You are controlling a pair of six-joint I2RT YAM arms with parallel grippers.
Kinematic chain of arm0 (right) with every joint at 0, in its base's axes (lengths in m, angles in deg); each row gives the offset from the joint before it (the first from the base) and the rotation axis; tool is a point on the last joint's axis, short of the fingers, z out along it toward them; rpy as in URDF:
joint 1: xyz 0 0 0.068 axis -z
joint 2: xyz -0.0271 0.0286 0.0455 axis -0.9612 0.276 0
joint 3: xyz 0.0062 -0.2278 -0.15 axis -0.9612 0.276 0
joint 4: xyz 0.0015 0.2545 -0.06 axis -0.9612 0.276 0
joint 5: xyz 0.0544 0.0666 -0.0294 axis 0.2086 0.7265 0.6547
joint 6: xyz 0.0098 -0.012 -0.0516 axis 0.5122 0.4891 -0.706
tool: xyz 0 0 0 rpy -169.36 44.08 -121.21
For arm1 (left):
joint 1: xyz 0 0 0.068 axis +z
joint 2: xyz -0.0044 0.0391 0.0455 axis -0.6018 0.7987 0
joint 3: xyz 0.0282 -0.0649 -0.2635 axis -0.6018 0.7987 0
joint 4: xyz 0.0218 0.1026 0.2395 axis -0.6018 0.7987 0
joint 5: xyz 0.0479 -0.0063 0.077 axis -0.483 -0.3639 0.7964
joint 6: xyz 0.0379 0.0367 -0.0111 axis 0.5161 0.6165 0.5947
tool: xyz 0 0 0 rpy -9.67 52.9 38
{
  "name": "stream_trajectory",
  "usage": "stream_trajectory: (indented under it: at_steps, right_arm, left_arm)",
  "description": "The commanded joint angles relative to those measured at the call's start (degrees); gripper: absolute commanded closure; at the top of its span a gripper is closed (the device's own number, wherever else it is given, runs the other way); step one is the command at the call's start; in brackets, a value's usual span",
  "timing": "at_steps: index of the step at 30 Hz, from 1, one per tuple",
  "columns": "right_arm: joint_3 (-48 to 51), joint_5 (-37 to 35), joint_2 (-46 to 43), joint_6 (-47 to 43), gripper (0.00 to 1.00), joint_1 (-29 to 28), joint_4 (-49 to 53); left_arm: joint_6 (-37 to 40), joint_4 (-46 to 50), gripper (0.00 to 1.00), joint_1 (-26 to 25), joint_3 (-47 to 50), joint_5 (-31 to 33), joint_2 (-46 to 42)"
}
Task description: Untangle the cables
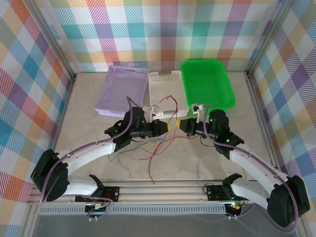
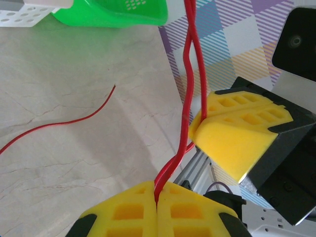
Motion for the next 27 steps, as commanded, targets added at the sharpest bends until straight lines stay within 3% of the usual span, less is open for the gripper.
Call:
stream_trajectory:
  at_steps: [1, 7, 14, 27]
  right_arm:
    - [0.0, -6.0, -3.1, -3.0, 1.0, 0.1, 7.7]
    - [0.0, -8.9, -9.1, -1.8, 1.0, 5.5, 16.9]
    - [-0.1, -8.6, -16.4, 0.8, 1.0, 13.9, 24.0]
    - [-5.2, -14.0, -23.2, -0.5, 1.0, 16.7, 33.3]
  left_arm:
    - [3.0, 4.0, 1.0, -0.7, 0.8, 1.7, -3.6]
    - [6.2, 11.0, 1.0, 1.8, 0.3, 3.2, -8.3]
    - [8.5, 17.5, 1.0, 8.1, -0.4, 2.3, -14.8]
    - [11.2, 26.9, 1.0, 20.1, -3.0, -1.7, -22.1]
